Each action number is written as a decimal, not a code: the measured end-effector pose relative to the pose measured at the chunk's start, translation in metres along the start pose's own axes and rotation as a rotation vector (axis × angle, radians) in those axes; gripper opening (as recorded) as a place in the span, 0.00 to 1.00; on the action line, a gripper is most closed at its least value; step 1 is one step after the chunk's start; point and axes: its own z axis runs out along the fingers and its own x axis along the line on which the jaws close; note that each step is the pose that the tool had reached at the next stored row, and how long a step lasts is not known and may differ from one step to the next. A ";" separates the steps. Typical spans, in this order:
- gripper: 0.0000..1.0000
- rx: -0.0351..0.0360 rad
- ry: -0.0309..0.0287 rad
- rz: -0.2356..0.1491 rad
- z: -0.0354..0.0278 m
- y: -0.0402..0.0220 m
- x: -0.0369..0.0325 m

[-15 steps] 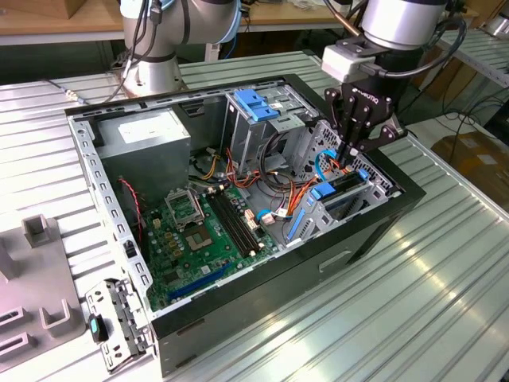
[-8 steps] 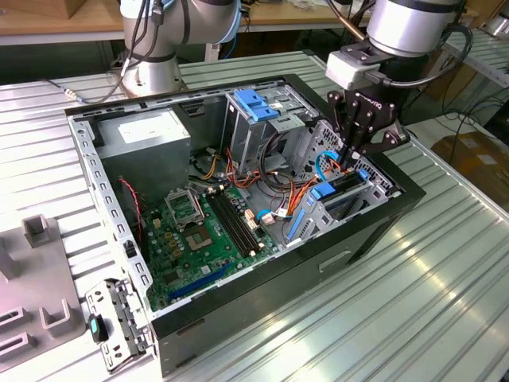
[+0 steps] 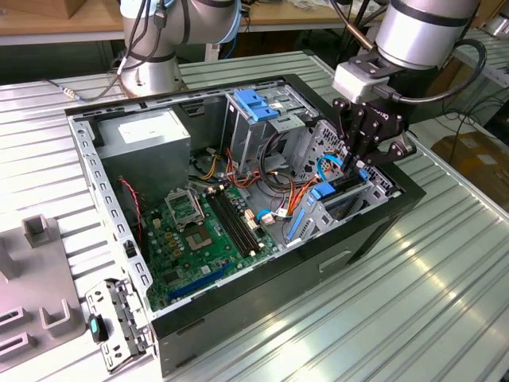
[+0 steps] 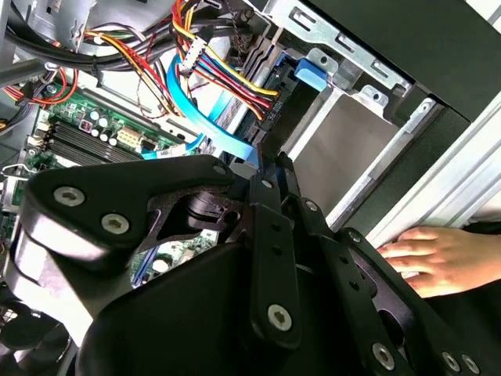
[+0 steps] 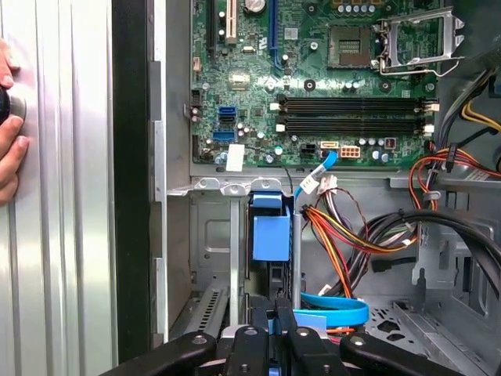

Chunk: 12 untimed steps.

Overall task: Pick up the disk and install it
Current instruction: 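Insert the second disk wire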

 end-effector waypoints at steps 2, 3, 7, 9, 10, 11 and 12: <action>0.16 0.0036 -0.0063 0.000 0.0009 0.0009 0.0015; 0.16 0.0065 -0.0084 0.000 0.0016 0.0018 0.0019; 0.16 0.0114 -0.0109 0.001 0.0038 0.0029 0.0021; 0.16 0.0116 -0.0107 0.001 0.0065 0.0032 0.0020; 0.16 0.0116 -0.0108 0.001 0.0074 0.0032 0.0019; 0.16 0.0118 -0.0108 0.001 0.0082 0.0033 0.0018; 0.16 0.0121 -0.0108 0.001 0.0089 0.0033 0.0018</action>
